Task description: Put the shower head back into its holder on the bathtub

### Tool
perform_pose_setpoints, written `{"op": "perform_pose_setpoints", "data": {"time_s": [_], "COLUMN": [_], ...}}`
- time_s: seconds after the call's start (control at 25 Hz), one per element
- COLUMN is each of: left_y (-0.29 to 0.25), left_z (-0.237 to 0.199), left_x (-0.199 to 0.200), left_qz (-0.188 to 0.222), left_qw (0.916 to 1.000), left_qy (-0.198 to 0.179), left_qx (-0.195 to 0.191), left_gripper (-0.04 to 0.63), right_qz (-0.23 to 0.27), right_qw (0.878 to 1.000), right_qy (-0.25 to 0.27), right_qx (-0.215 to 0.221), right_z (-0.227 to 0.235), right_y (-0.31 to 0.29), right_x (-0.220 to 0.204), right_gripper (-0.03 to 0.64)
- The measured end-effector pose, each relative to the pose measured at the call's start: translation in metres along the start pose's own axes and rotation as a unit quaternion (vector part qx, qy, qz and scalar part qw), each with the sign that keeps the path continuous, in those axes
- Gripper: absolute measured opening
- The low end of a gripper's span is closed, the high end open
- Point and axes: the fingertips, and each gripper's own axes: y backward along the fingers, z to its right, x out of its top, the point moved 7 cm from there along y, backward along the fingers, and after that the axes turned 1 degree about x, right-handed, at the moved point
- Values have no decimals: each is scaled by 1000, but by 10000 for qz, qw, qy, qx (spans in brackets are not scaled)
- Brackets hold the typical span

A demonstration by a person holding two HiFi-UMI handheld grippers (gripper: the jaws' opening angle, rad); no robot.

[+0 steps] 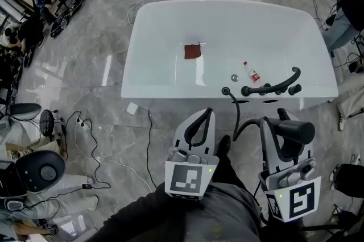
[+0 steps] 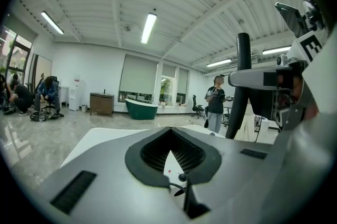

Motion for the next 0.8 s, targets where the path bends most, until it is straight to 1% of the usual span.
{"op": "perform_pose_setpoints", "data": {"time_s": [0.16,0.32,0.44,0.56,0.68,0.8], "left_y": [-18,-43,-62,-73,-81,-86], "left_z": [4,8,10,11,4,-7], "left_x": [-6,-7,-4,0,2,6], "left_qz": [-140,-181,-193,-221,-183,-70], "left_qw": [9999,9998,9996,9992,9989,9989], "left_qy": [13,-19,-95,-22,28,1], "left_qx": [43,93,182,318,436,466], "left_gripper": [5,3,5,4,5,5], "right_qz": [-52,-83,-58,-58,-41,84], "right_qw": [9999,9995,9987,9974,9961,9937], "right_qy": [-110,-204,-272,-276,-320,-450], "right_qx": [98,233,426,665,820,1026], "right_z": [15,35,50,59,61,61], "right_y": [-9,-21,-33,-44,-56,-70], "right_x": [-8,-16,-16,-15,-10,8], "right_gripper": [133,133,133,133,133,133]}}
